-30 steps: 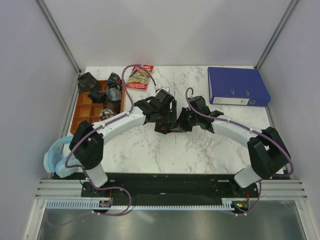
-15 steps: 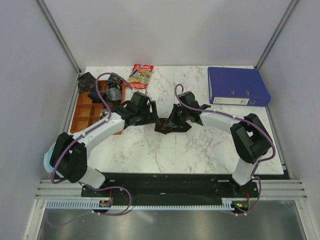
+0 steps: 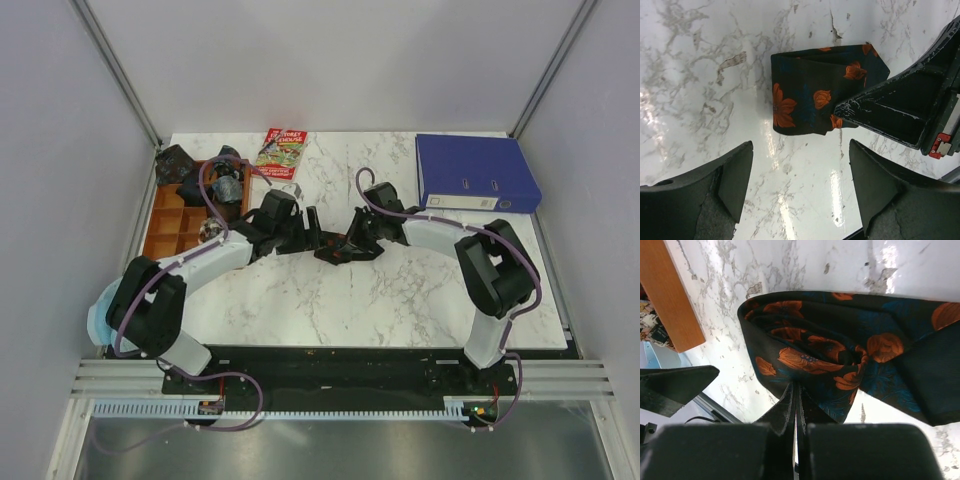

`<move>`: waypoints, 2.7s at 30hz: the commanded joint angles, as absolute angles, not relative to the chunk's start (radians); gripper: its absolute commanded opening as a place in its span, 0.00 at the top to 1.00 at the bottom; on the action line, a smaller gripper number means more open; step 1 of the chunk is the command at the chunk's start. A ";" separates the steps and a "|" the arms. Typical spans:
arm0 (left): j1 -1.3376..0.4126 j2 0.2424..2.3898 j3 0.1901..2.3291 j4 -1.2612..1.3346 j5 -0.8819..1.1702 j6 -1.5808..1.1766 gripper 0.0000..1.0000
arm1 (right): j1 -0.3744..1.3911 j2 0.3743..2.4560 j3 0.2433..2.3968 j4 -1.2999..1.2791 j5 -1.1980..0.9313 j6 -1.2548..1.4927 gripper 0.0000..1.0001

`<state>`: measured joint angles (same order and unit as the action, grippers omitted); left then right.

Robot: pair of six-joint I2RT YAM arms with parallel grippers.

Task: Roll the ties
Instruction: Roll the tie at the center of the board, then pick up the tie at the center of the board, then place the tie in the storage box.

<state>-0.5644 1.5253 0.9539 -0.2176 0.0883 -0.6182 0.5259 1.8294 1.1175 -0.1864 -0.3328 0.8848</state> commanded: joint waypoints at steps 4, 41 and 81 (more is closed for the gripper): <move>-0.549 1.657 0.951 -0.014 0.221 -0.577 0.18 | 0.488 1.870 1.095 -0.140 -0.365 0.839 1.00; -0.548 1.783 1.117 -0.259 0.010 -0.508 0.98 | 0.442 1.842 0.865 0.021 -0.439 0.833 1.00; -0.040 1.548 1.560 -0.962 -0.350 -0.212 0.98 | 0.500 1.836 0.535 0.503 -0.584 0.799 1.00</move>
<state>-0.0872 1.5085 1.4811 -0.9237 -0.2916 -0.2707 0.4911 1.7874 0.5522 0.5583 -0.5945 0.8574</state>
